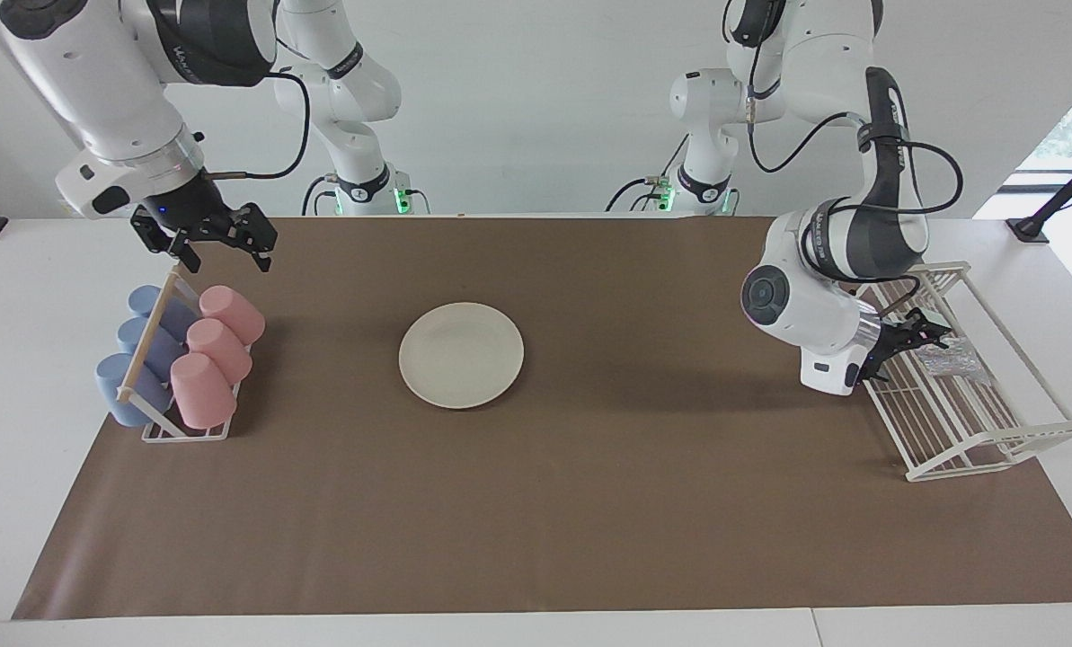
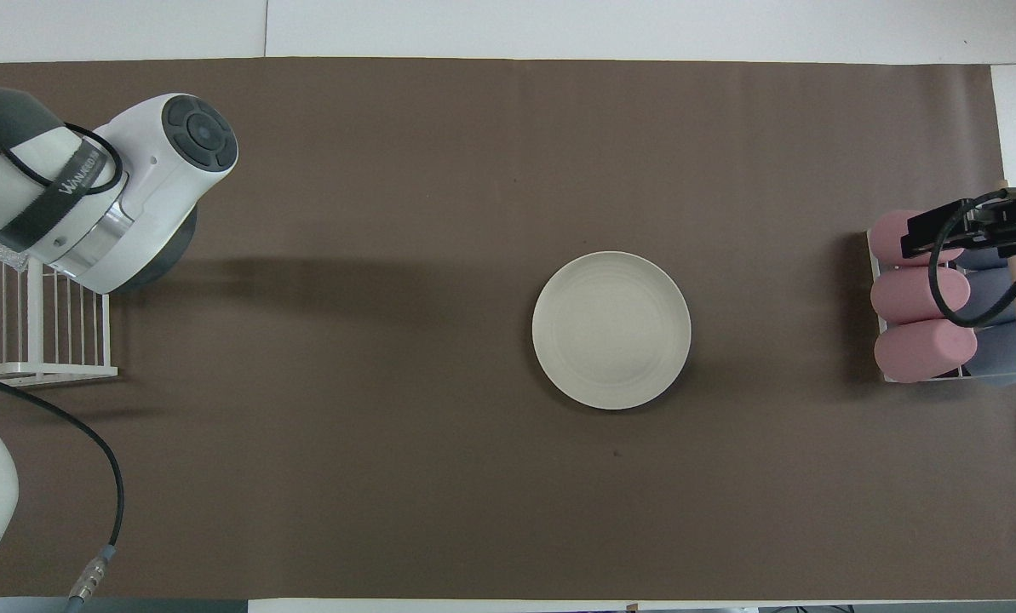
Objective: Wipe plate with sponge
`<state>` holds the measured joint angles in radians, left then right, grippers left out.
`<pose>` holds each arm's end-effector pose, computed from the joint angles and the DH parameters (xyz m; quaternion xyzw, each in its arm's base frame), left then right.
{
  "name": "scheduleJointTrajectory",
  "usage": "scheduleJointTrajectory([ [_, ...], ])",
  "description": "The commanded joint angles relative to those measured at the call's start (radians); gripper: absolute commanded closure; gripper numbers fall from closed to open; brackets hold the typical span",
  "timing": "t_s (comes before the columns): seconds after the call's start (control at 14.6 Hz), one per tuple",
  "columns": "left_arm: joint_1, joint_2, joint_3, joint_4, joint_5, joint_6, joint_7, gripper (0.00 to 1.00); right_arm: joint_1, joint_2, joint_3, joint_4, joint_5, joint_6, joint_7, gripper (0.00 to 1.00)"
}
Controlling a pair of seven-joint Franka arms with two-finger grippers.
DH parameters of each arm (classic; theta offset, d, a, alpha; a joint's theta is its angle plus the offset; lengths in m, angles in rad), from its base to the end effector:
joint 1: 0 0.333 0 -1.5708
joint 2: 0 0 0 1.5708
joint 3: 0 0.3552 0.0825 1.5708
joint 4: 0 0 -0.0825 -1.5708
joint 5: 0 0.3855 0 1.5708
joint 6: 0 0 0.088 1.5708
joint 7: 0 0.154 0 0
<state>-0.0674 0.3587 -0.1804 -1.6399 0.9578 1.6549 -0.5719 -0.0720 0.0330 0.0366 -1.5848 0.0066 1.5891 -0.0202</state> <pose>0.6546 -0.0284 0.4293 -0.8960 -0.0298 -0.0306 0.4419 0.5663 -0.0194 0.5931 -0.9999 0.0077 0.0142 0.0043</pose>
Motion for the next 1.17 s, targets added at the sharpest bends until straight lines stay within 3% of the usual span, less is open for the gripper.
scheduleJointTrajectory([
  [0.0,0.041,-0.102,-0.007,0.049,-0.234,-0.001,0.128,0.00,-0.008,-0.012,0.012,-0.003,0.015,0.002,0.011,0.00],
  [0.41,0.113,-0.286,0.002,0.066,-0.721,-0.030,0.167,0.00,-0.008,-0.016,0.014,-0.004,0.013,0.006,0.032,0.00],
  [0.76,0.152,-0.402,0.015,0.052,-0.974,-0.142,0.361,0.00,-0.008,-0.018,0.034,-0.004,0.013,0.006,0.063,0.00],
  [0.89,0.169,-0.434,0.016,-0.001,-1.019,-0.161,0.408,0.00,-0.008,-0.018,0.035,-0.003,0.013,0.008,0.068,0.00],
  [1.1,0.135,-0.480,0.022,-0.129,-1.039,-0.035,0.408,0.00,-0.008,-0.018,0.035,-0.003,0.013,0.005,0.068,0.00],
])
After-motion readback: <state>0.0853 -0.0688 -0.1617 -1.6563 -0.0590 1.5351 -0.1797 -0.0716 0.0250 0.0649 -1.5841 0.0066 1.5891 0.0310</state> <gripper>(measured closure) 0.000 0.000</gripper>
